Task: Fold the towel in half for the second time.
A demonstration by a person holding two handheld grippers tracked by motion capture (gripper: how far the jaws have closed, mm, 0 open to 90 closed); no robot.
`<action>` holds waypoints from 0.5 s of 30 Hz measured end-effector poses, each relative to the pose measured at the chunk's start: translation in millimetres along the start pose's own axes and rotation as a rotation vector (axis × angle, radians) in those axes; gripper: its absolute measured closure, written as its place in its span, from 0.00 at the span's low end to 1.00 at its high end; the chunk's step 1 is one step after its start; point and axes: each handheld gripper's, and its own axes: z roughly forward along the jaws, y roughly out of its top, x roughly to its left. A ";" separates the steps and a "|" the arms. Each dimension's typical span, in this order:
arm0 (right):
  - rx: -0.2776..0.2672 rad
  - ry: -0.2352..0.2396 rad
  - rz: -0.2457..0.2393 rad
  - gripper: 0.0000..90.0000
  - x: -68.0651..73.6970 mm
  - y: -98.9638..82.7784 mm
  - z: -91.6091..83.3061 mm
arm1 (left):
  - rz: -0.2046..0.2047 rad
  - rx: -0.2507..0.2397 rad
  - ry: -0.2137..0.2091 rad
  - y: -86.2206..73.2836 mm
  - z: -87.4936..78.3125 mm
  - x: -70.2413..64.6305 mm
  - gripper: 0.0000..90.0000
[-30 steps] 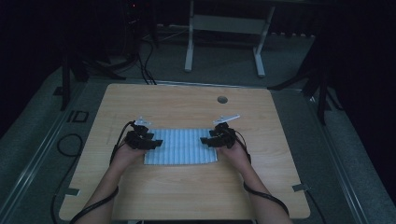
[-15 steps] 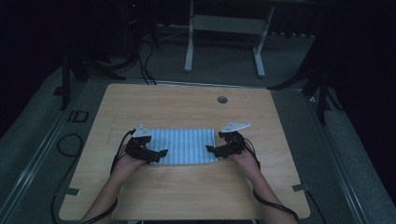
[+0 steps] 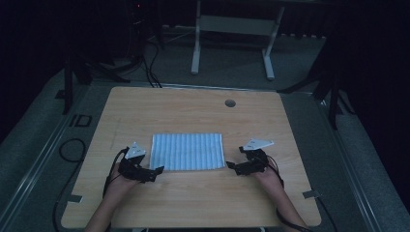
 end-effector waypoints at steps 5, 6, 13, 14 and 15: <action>-0.001 -0.010 0.019 0.14 -2.7 -14.9 -12.7 | 0.006 0.018 0.026 -11.9 -6.1 -1.1 0.03; 0.001 -0.012 0.017 0.14 -3.2 -17.8 -15.1 | 0.003 0.014 0.029 -14.2 -7.9 -0.5 0.03; 0.002 -0.028 0.023 0.14 -0.8 -33.4 -30.0 | -0.018 0.017 0.086 -27.4 -16.5 2.6 0.03; 0.002 -0.028 0.025 0.14 -0.1 -34.6 -31.8 | -0.019 0.020 0.086 -28.9 -17.5 2.7 0.03; 0.004 -0.026 0.025 0.14 0.8 -35.9 -33.5 | -0.018 0.024 0.089 -30.2 -19.0 2.9 0.03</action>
